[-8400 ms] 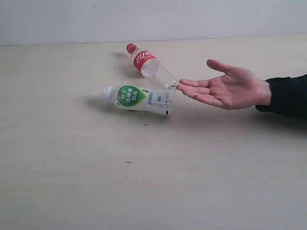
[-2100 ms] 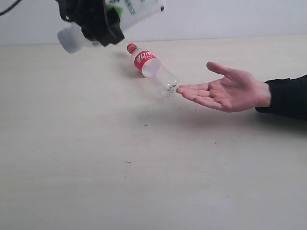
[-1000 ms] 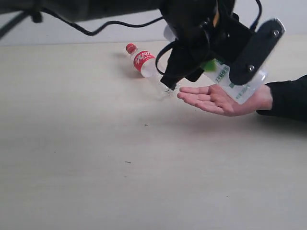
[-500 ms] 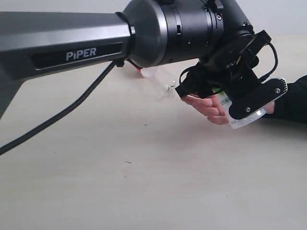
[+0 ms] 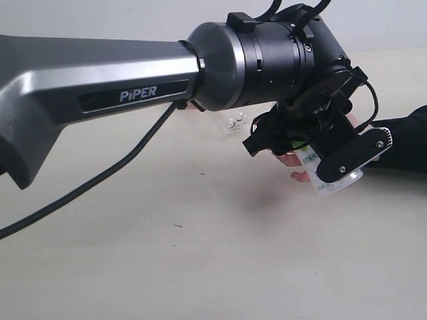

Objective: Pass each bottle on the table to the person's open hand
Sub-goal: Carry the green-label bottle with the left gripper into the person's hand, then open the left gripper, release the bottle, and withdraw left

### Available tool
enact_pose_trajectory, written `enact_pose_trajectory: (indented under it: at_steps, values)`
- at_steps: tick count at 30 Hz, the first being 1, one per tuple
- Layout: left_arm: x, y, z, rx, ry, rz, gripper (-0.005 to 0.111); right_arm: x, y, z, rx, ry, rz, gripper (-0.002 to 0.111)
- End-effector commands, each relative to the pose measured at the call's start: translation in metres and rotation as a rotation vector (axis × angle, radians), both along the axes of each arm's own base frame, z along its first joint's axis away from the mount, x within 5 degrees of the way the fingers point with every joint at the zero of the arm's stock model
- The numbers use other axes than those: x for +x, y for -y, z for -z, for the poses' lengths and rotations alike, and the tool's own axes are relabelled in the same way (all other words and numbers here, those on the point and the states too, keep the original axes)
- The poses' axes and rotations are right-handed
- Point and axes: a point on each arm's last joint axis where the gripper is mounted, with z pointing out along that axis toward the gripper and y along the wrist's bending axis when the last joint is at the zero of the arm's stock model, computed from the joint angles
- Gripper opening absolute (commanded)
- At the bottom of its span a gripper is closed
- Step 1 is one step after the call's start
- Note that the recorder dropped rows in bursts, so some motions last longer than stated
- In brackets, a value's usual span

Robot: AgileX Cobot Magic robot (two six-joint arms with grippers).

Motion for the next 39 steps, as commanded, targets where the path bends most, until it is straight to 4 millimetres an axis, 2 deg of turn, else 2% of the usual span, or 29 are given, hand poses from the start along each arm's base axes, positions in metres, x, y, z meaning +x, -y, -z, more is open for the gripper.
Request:
enact_pose_trajectory:
  at_steps: [1,5,8,14,20,34,39]
  values:
    - [0.0,-0.002,-0.001,0.002,-0.016,-0.033,0.019,-0.001,0.001,-0.003,0.001,0.019,0.003,0.0]
    - [0.0,-0.002,-0.001,-0.003,-0.019,-0.041,0.044,-0.001,0.001,-0.003,0.001,0.019,0.003,0.0]
    - [0.0,-0.002,-0.001,-0.003,-0.019,-0.041,0.055,-0.001,0.001,-0.003,0.001,0.019,0.003,0.0]
    - [0.0,-0.003,-0.001,-0.002,-0.017,-0.041,0.059,-0.001,0.001,-0.003,-0.001,0.02,0.004,0.0]
    - [0.002,-0.003,-0.002,-0.001,-0.007,-0.059,0.071,-0.001,0.001,-0.003,-0.001,0.022,0.003,0.0]
    - [0.004,-0.005,-0.003,-0.009,0.012,-0.095,0.072,-0.001,0.0,-0.004,0.001,0.028,0.001,0.0]
    - [0.002,-0.008,-0.032,-0.075,0.126,-0.198,0.072,-0.001,0.0,-0.004,0.001,0.028,0.001,0.0]
